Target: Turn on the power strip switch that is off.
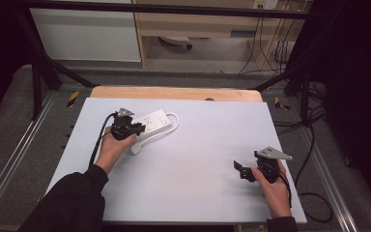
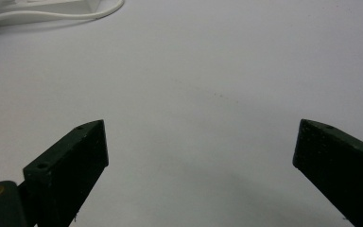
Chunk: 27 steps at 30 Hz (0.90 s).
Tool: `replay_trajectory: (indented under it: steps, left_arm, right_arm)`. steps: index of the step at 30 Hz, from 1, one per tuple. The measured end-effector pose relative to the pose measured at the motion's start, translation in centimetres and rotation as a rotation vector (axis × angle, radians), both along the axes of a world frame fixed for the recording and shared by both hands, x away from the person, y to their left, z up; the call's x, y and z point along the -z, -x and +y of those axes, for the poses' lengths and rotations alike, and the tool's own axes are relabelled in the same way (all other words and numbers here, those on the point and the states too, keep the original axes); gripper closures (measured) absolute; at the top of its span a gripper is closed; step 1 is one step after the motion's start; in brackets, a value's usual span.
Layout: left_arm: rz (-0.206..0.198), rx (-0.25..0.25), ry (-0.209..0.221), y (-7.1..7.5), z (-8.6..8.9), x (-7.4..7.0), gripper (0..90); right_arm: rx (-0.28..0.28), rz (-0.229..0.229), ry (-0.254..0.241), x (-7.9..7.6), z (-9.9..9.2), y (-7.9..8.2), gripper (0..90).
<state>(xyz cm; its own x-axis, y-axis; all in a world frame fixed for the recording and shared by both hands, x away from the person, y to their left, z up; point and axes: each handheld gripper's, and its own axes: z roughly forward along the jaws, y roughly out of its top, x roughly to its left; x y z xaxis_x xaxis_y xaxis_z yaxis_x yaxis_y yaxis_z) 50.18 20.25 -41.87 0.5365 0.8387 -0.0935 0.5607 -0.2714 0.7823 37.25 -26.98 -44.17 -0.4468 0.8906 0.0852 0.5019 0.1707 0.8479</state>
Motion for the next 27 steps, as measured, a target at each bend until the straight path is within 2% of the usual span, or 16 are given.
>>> replay_trajectory:
  steps: [14,27]
  left_arm:
    - [0.011,0.042,0.009,-0.28,-0.38,0.12,89.9]
    - [0.02,0.031,-0.001,-0.86,-0.14,0.73,90.0]
  right_arm:
    - [-0.001,-0.001,0.0,-0.01,-0.03,0.01,4.5]
    - [-0.002,-0.002,0.001,-0.02,-0.05,0.02,4.5]
